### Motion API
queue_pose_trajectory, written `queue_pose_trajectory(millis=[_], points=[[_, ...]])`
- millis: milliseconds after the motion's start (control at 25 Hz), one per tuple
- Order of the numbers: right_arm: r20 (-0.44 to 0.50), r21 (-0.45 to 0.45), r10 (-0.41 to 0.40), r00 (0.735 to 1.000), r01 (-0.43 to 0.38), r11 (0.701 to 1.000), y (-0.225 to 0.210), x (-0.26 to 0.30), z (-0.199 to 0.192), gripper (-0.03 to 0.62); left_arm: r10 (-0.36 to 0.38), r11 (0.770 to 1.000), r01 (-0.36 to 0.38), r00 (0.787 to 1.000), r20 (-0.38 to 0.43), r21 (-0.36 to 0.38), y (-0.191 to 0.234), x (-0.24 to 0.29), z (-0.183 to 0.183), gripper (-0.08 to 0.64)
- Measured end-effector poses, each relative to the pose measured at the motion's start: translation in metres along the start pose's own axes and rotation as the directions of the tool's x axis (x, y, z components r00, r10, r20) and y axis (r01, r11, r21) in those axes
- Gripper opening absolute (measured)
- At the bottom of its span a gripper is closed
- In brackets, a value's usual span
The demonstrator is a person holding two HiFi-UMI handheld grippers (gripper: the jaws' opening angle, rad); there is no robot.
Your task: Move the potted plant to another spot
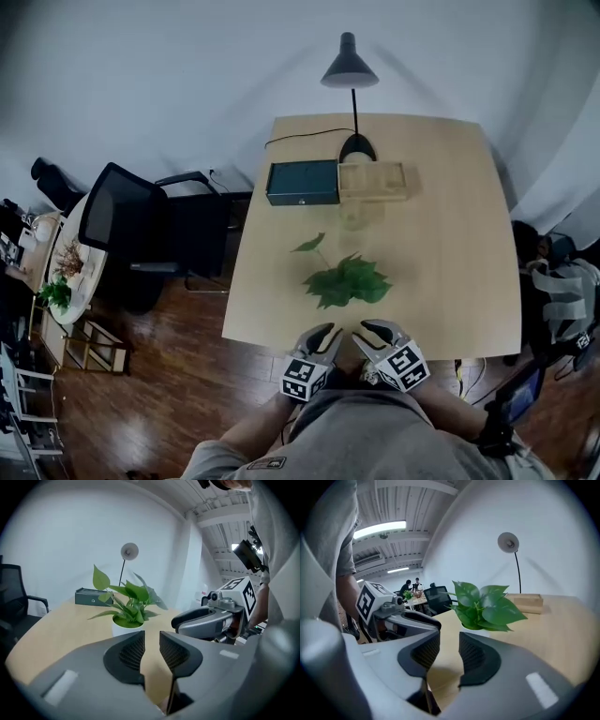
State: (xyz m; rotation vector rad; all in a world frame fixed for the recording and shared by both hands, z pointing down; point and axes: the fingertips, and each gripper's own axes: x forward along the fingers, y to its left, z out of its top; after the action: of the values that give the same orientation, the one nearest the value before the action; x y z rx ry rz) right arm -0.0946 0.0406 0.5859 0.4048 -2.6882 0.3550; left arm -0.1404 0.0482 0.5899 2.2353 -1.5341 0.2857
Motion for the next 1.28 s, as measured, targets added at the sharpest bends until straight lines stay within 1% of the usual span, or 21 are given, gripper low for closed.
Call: queue_pose_trajectory(millis=[120,200,240,360,520,680,840,960,1120,1280], points=[[0.026,0.025,-0.007,1.000,0.006,1.000,0.006,-0.015,0.008,0.078,0.002,1.000,-0.001,0.999,0.036,-0.024,-0.012,-0.009,0.011,0.016],[0.031,0.026,-0.016,0.999,0.015,1.000,0.009,-0.023,0.011,0.019,-0.009,0.999,0.011,0.999,0.043,-0.039,-0.021,-0.015,0.014,0.003],[0.030,0.023,-0.020,0.999,0.019,1.000,0.012,-0.027,0.012,0.006,-0.016,0.999,0.018,0.999,0.042,-0.043,-0.025,-0.017,0.014,0.003],[0.021,0.024,-0.033,0.999,0.032,0.999,0.022,-0.034,0.010,0.006,-0.050,0.997,0.052,0.998,0.032,-0.056,-0.037,-0.025,0.009,0.003],[0.021,0.075,-0.068,0.997,0.067,0.995,0.042,-0.041,0.006,0.006,-0.097,0.993,0.098,0.995,0.015,-0.059,-0.050,-0.046,0.002,0.003],[0.022,0.112,-0.081,0.996,0.079,0.991,0.078,-0.043,0.001,0.006,-0.110,0.991,0.111,0.994,0.012,-0.075,-0.051,-0.080,-0.009,0.003],[0.017,0.141,-0.100,0.995,0.096,0.985,0.119,-0.040,-0.008,0.006,-0.139,0.987,0.139,0.990,0.004,-0.085,-0.055,-0.116,-0.022,0.003],[0.002,0.166,-0.104,0.995,0.102,0.981,0.148,-0.037,-0.017,0.006,-0.153,0.984,0.153,0.988,0.005,-0.094,-0.056,-0.139,-0.029,0.003],[-0.019,0.163,-0.107,0.994,0.109,0.981,0.177,-0.036,-0.024,0.006,-0.182,0.978,0.182,0.983,0.011,-0.097,-0.060,-0.163,-0.042,0.003],[-0.012,0.151,-0.120,0.993,0.120,0.981,0.192,-0.044,-0.020,0.006,-0.204,0.975,0.203,0.979,-0.004,-0.090,-0.067,-0.179,-0.051,0.003]])
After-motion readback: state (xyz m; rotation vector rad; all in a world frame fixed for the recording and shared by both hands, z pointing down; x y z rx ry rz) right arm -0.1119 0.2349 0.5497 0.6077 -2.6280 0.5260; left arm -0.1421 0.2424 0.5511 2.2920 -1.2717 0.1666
